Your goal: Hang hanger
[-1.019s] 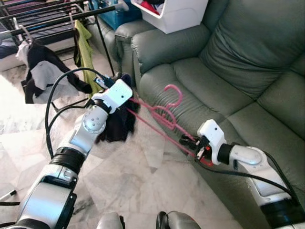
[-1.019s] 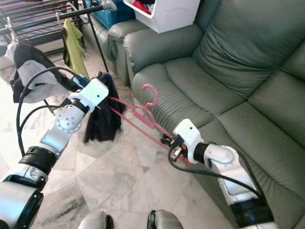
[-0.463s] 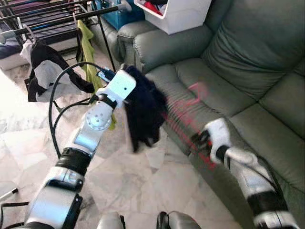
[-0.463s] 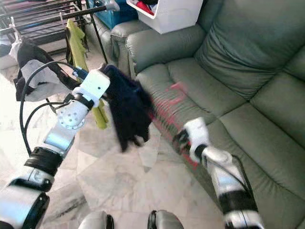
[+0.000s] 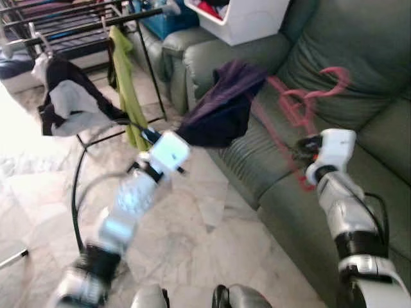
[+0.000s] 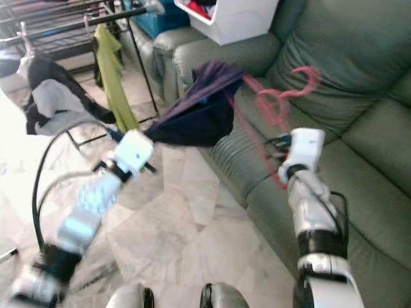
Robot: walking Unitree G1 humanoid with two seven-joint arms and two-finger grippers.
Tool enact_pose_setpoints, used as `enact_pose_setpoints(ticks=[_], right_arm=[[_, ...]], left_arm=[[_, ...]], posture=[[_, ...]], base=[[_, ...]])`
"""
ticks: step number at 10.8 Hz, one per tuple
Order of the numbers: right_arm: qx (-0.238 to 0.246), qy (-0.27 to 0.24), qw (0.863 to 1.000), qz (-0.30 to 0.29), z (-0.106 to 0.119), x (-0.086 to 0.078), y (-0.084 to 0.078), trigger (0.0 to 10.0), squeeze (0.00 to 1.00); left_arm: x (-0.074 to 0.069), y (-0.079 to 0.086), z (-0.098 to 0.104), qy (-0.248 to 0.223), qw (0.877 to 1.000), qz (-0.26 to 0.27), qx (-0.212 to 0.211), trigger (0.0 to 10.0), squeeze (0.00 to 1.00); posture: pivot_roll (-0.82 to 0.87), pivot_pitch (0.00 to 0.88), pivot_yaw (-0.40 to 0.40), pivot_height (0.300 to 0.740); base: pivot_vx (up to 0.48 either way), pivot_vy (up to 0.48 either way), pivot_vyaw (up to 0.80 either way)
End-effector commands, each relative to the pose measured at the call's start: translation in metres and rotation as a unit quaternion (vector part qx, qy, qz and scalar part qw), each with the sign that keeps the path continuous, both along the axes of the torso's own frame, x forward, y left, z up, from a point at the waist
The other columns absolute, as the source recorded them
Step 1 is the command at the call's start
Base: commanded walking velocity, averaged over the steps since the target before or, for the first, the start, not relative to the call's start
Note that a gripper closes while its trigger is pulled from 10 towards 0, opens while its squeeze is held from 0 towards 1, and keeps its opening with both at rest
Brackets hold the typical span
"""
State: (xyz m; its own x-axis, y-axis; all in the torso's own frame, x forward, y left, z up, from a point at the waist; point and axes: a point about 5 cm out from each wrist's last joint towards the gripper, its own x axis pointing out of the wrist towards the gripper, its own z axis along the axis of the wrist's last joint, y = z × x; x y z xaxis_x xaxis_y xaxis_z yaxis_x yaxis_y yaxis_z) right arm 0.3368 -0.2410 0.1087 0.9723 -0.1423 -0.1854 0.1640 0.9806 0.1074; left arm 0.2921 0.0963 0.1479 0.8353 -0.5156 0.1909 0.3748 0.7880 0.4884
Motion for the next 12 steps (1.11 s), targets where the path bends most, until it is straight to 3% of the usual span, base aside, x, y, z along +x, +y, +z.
enact_pose_setpoints(ticks=[1, 2, 3, 5, 7, 8, 9, 10, 11, 12], right_arm=[[0.051, -0.041, 0.994, -0.086, 0.016, 0.002, -0.022, 10.0, 0.0], [0.115, -0.058, 0.988, -0.087, 0.024, 0.011, -0.013, 10.0, 0.0], [0.146, -0.074, 0.986, -0.043, 0.033, 0.02, 0.008, 10.0, 0.0], [0.126, -0.101, 0.982, 0.1, 0.05, 0.021, 0.055, 10.0, 0.0], [0.247, -0.074, 0.944, 0.207, 0.049, 0.001, 0.097, 10.0, 0.0], [0.319, -0.048, 0.912, 0.254, 0.048, -0.017, 0.126, 10.0, 0.0], [0.323, -0.037, 0.901, 0.289, 0.047, -0.026, 0.14, 10.0, 0.0], [0.289, -0.019, 0.898, 0.332, 0.043, -0.035, 0.15, 10.0, 0.0], [0.206, 0.063, 0.931, 0.294, 0.018, -0.041, 0.143, 10.0, 0.0], [0.205, 0.062, 0.966, 0.146, 0.009, -0.026, 0.112, 10.0, 0.0]], left_arm=[[-0.009, -0.006, 0.002, 0.0, 1.0, -0.021, -0.012, 10.0, 0.0], [-0.02, -0.021, 0.001, 0.003, 0.999, -0.051, -0.013, 10.0, 0.0], [-0.021, -0.032, -0.004, 0.002, 0.998, -0.058, 0.02, 10.0, 0.0], [-0.014, -0.04, -0.003, 0.006, 0.998, -0.049, 0.025, 10.0, 0.0], [-0.006, -0.043, -0.008, 0.0, 0.997, -0.034, 0.068, 10.0, 0.0], [0.0, -0.04, -0.019, 0.011, 0.993, -0.02, 0.115, 10.0, 0.0], [0.001, -0.039, -0.029, 0.026, 0.988, -0.017, 0.148, 10.0, 0.0], [0.002, -0.036, -0.035, 0.038, 0.986, -0.008, 0.162, 10.0, 0.0], [0.002, -0.032, -0.04, 0.049, 0.985, -0.001, 0.165, 10.0, 0.0], [0.002, -0.028, -0.045, 0.056, 0.982, 0.012, 0.179, 10.0, 0.0]], posture=[[-0.03, 0.065, -0.016, 0.74], [-0.03, 0.064, -0.018, 0.74], [-0.03, 0.062, -0.021, 0.74], [-0.04, 0.058, -0.022, 0.74], [-0.05, 0.059, -0.02, 0.74], [-0.05, 0.059, -0.016, 0.74], [-0.05, 0.06, -0.012, 0.74], [-0.05, 0.061, -0.01, 0.74], [-0.05, 0.062, -0.009, 0.74], [-0.05, 0.063, -0.014, 0.74]], base=[[0.0, 0.0, 0.0], [0.0, 0.0, 0.0], [0.0, 0.0, 0.0], [0.0, 0.0, 0.0], [0.0, 0.0, 0.0], [0.0, 0.0, 0.0], [0.0, 0.0, 0.0], [0.0, 0.0, 0.0], [0.0, 0.0, 0.0], [0.0, 0.0, 0.0]])
